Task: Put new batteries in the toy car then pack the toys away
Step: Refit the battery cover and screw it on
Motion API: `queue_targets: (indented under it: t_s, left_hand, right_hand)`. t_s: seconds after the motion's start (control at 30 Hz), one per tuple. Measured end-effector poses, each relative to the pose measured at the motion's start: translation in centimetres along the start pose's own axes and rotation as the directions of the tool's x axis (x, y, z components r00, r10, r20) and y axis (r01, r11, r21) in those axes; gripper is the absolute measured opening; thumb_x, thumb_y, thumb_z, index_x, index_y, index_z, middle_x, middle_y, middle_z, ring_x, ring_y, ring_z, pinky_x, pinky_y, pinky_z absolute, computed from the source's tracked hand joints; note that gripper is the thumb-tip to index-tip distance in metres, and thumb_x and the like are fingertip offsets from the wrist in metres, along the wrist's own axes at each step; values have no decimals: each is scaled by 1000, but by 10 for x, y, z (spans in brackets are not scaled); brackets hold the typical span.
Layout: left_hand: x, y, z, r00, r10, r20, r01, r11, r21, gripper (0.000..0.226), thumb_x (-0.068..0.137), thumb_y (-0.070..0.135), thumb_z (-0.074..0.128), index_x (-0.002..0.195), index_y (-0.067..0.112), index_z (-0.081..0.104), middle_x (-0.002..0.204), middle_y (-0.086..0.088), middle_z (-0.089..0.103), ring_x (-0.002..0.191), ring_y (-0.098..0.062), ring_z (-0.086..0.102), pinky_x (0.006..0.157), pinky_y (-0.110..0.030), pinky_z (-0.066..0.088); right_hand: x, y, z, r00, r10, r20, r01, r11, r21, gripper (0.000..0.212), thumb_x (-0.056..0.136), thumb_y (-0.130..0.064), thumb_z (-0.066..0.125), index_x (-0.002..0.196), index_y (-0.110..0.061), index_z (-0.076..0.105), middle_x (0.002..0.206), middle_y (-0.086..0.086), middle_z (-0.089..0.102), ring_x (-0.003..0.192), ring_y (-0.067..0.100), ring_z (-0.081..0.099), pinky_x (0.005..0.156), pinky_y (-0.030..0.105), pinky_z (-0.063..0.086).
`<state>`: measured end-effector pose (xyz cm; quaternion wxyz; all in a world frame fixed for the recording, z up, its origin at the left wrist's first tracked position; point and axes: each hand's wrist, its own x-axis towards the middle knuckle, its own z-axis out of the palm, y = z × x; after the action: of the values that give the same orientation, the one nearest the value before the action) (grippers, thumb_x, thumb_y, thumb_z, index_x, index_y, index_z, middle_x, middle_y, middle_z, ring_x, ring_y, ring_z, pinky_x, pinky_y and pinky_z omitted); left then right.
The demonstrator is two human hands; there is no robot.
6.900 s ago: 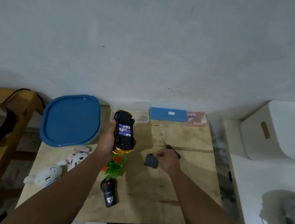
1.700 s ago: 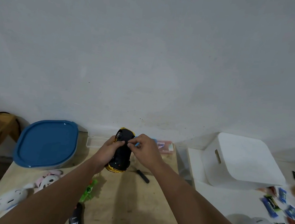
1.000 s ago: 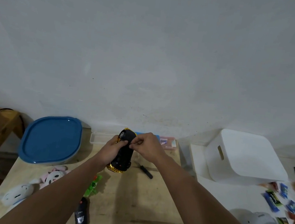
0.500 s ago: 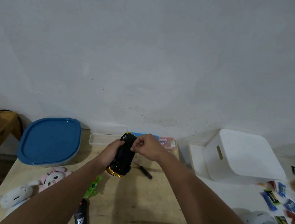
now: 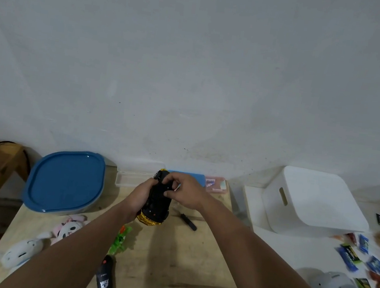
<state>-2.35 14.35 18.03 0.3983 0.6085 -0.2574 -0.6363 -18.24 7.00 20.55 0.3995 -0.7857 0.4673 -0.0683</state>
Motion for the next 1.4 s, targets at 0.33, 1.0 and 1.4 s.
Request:
queue_targets:
  t_s: [0.33, 1.0, 1.4]
  left_hand:
    - [-4, -2, 3, 1000, -18, 22, 17, 998, 52, 42, 106, 35, 40, 117, 11, 72, 102, -16, 78, 89, -29, 73, 78, -36, 55]
    - [6, -5, -8, 996, -7, 92, 21, 988, -156, 46, 102, 38, 45, 114, 3, 71, 92, -20, 75, 77, -35, 71, 73, -38, 56]
    - [2, 1, -7, 981, 94, 168, -71, 988, -138, 38, 98, 11, 46, 133, 9, 61, 102, -19, 72, 84, -30, 71, 70, -35, 57]
  right_hand:
    - [3, 1, -8, 991, 44, 127, -53, 996, 68, 22, 86, -16, 76, 102, -22, 62, 86, 1, 54, 80, 15, 53, 75, 29, 44]
    - [-7, -3, -11, 989, -19, -147, 10, 998, -64, 17, 88, -23, 75, 105, -23, 79, 106, -5, 61, 94, 13, 62, 86, 31, 53]
    - [-16, -10, -12, 988, -42, -148, 26, 994, -104, 49, 70, -53, 86, 111, -29, 73, 114, -7, 54, 106, 12, 54, 88, 31, 49]
